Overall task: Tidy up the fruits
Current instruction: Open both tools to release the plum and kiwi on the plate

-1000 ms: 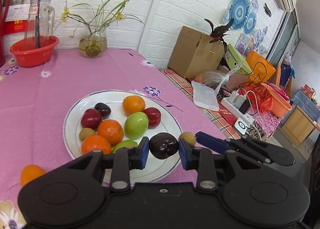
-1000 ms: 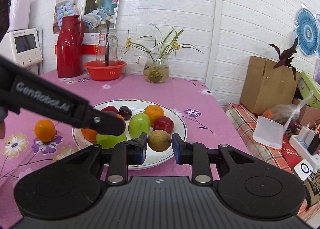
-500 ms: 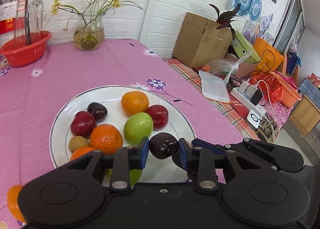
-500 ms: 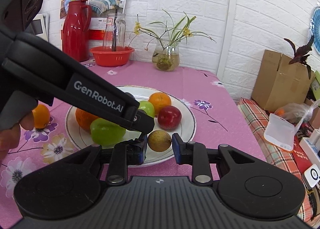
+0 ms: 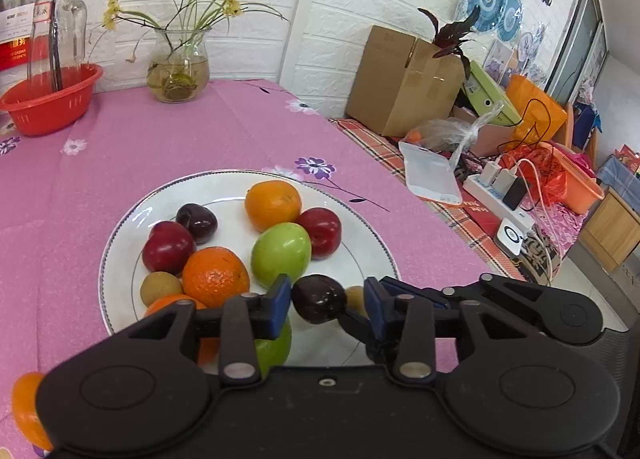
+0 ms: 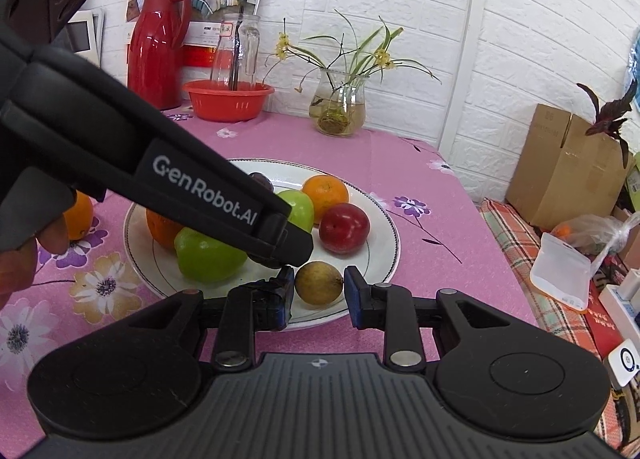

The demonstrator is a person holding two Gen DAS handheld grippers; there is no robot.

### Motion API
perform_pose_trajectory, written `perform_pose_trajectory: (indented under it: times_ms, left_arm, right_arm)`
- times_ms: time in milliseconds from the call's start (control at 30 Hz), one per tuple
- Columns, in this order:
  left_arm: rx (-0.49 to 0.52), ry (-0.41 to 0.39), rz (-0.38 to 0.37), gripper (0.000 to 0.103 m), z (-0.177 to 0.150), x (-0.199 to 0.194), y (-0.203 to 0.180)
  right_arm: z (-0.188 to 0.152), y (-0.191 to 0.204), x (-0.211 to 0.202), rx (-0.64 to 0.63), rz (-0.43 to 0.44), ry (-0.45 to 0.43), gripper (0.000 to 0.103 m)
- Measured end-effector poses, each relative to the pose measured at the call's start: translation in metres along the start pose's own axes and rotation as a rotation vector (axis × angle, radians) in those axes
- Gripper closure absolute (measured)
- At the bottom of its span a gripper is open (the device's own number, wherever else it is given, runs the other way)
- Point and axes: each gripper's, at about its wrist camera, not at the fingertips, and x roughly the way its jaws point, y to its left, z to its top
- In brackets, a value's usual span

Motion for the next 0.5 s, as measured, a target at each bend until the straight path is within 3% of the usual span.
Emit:
perform_pose_trajectory:
  times_ms: [67,167,333,500]
  left_arm:
    - [0.004,-0.011,-0.002,0.0,-0.001,-0.006,-0.002]
    - [0.017,-0.054,0.017,0.0,-0.002,-0.019,-0.007]
    - [0.036,-0.118,0.051,0.0,-0.006,-0.047,-0.015]
    - [0.004,-0.132,0.076,0.0,-0.015,-0.073,-0.017]
  right_arm:
    - [0.0,0.002,-0.002,-0.013,0.002,-0.003,0.038]
    - [0.0,0.005,-0.009,-0.02,-0.018,-0.024,0.001]
    - [0.002,0.009,-0.025,-0.016,-0.036,-0.045,0.0]
    - [0.002,0.017,-0.048,0.01,-0.036,-0.069,0.0]
